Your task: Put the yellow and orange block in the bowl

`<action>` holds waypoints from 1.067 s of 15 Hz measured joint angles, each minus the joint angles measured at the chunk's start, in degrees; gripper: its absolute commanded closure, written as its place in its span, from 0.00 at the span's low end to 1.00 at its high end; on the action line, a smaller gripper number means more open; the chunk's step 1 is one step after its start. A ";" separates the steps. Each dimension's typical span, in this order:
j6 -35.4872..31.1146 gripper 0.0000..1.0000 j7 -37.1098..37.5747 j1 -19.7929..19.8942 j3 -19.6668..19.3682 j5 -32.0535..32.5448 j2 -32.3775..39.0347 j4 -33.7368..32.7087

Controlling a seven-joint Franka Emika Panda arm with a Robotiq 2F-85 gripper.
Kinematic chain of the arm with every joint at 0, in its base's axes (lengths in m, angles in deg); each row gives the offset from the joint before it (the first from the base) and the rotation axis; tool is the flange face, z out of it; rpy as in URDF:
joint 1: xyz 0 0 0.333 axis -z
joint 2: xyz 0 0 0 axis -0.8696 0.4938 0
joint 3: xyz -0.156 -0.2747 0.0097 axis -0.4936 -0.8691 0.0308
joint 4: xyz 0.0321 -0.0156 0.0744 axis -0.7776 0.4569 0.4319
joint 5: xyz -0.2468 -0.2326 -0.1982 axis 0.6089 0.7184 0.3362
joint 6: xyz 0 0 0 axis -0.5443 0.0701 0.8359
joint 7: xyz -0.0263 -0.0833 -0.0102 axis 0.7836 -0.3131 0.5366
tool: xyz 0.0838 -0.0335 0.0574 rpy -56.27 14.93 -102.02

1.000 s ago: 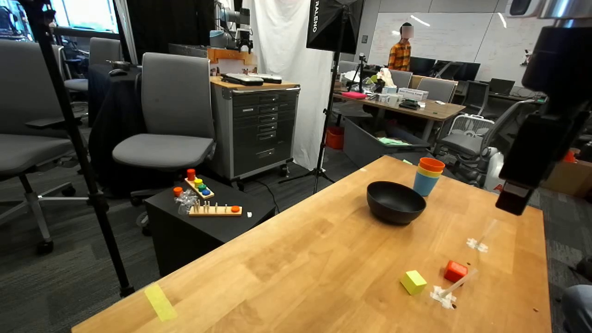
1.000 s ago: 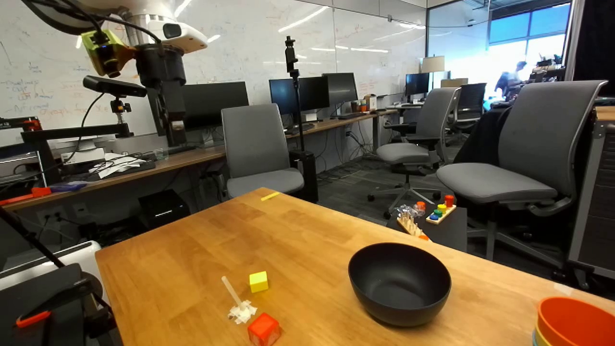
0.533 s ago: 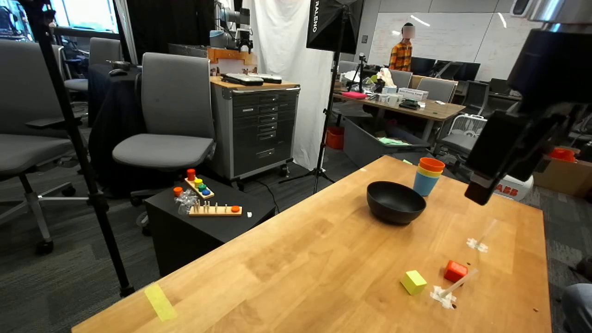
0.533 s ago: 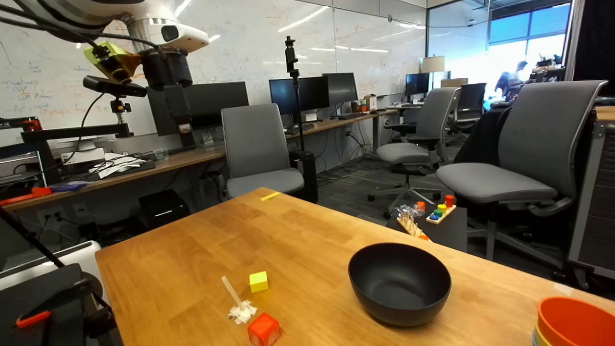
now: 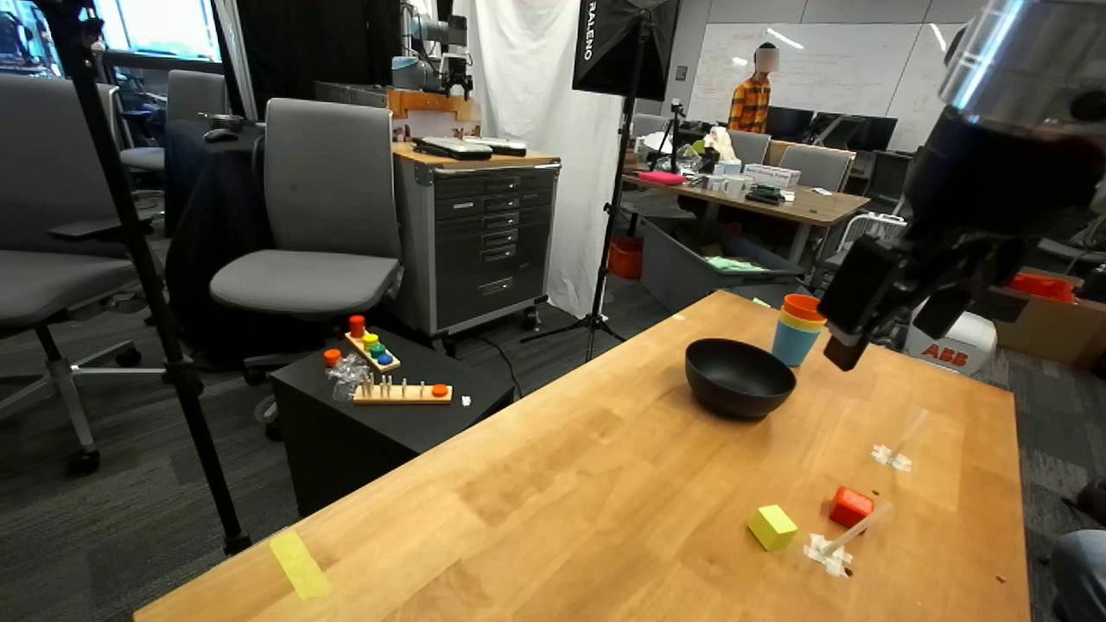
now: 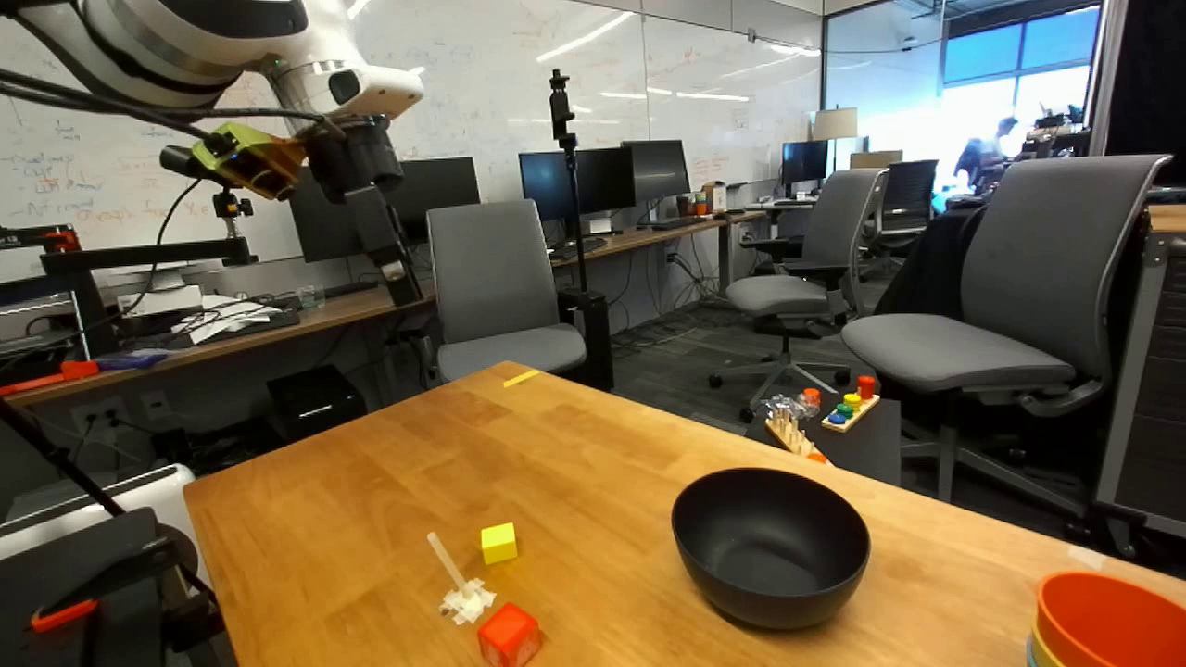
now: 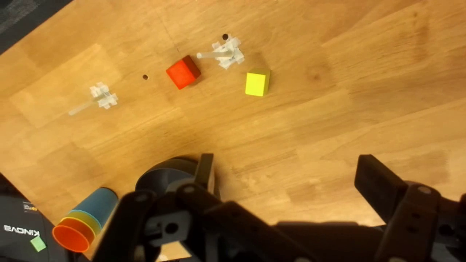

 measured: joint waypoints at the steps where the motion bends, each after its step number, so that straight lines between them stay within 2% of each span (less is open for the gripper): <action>1: -0.75 0.00 -0.07 0.03 -0.60 0.09 1.15 0.06; 5: -4.31 0.00 -0.07 0.06 -3.26 0.43 5.89 0.07; 12: -11.18 0.00 2.91 0.00 -6.46 5.11 12.41 0.36; 16: -12.93 0.00 6.89 -0.43 -8.75 10.51 15.95 0.29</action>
